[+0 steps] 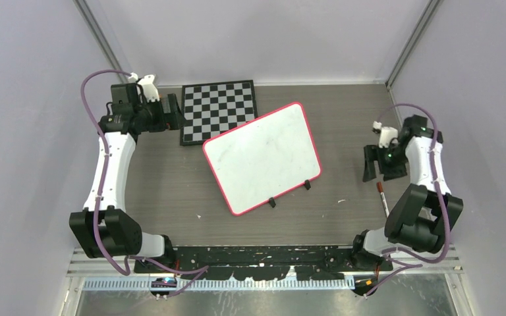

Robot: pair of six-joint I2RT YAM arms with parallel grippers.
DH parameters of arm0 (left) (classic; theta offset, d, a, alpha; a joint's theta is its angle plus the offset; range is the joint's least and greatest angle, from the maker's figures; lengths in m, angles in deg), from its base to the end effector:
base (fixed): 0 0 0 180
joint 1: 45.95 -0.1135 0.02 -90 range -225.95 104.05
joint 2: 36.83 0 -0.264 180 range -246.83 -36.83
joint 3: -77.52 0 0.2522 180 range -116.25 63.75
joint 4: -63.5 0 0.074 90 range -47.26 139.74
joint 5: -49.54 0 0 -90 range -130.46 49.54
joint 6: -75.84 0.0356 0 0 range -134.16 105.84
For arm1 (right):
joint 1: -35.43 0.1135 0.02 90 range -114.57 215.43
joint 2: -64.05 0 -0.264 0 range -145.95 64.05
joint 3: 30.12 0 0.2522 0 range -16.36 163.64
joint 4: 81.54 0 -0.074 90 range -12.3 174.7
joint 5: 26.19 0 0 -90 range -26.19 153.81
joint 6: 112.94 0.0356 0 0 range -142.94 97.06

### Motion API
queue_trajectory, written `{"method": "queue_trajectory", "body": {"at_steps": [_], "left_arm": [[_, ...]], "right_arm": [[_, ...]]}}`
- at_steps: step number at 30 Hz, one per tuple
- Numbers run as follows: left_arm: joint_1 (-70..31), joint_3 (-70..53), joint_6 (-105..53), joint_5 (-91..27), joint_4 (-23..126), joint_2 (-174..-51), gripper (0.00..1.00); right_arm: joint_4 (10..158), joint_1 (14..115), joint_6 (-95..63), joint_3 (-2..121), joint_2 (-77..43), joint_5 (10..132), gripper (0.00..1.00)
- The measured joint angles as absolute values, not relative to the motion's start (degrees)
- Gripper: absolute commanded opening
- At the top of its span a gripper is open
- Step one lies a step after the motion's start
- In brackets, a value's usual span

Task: Write a sentence on the whiteboard
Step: Open the whiteboard marker at the center of the board.

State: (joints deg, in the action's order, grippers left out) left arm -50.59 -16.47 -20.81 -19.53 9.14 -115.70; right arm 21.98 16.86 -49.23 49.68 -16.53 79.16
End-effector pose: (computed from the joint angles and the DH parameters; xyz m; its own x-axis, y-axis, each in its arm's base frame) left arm 0.2956 0.0112 0.3705 -0.6494 -0.1612 -0.7431 0.1258 0.9410 -0.3141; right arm 0.2427 -0.0716 0.2648 -0.9405 -0.1346 -0.3121 -0.1838 0.9738 0.1338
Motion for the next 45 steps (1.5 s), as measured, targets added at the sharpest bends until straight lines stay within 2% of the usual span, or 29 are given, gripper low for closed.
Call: {"method": "queue_trajectory", "body": {"at_steps": [6, 15, 24, 28, 31, 33, 40, 45], "left_arm": [[-50.2, -15.9, -19.4, -19.4, 8.7, -115.7, 1.0], [-49.9, -15.9, -19.2, -18.7, 8.7, -115.7, 1.0], [-49.4, -15.9, -18.1, -18.6, 8.2, -115.0, 1.0], [-49.3, -15.9, -17.8, -18.5, 8.2, -114.7, 1.0], [-49.3, -15.9, -17.3, -18.4, 7.8, -114.5, 1.0], [-49.1, -15.9, -16.8, -18.3, 7.4, -114.5, 1.0], [-47.5, -18.2, -12.9, -16.4, 2.0, -115.0, 1.0], [-46.8, -30.3, -5.0, -13.4, -6.1, -118.0, 1.0]], "right_arm": [[22.9, 4.1, -55.4, 45.1, -19.9, 75.1, 0.68], [29.8, 3.8, -57.7, 37.1, -20.7, 70.2, 0.62], [37.3, 3.8, -57.8, 34.1, -26.3, 67.8, 0.5], [38.9, 3.8, -57.6, 33.5, -26.8, 66.1, 0.33], [39.1, 3.9, -57.1, 33.4, -26.8, 66.0, 0.12], [38.8, 4.1, -56.9, 33.4, -26.8, 66.0, 0.02], [34.1, 4.6, -56.5, 39.9, -28.3, 69.3, 0.0], [25.5, 10.3, -56.4, 53.8, -26.8, 75.4, 0.0]]}}
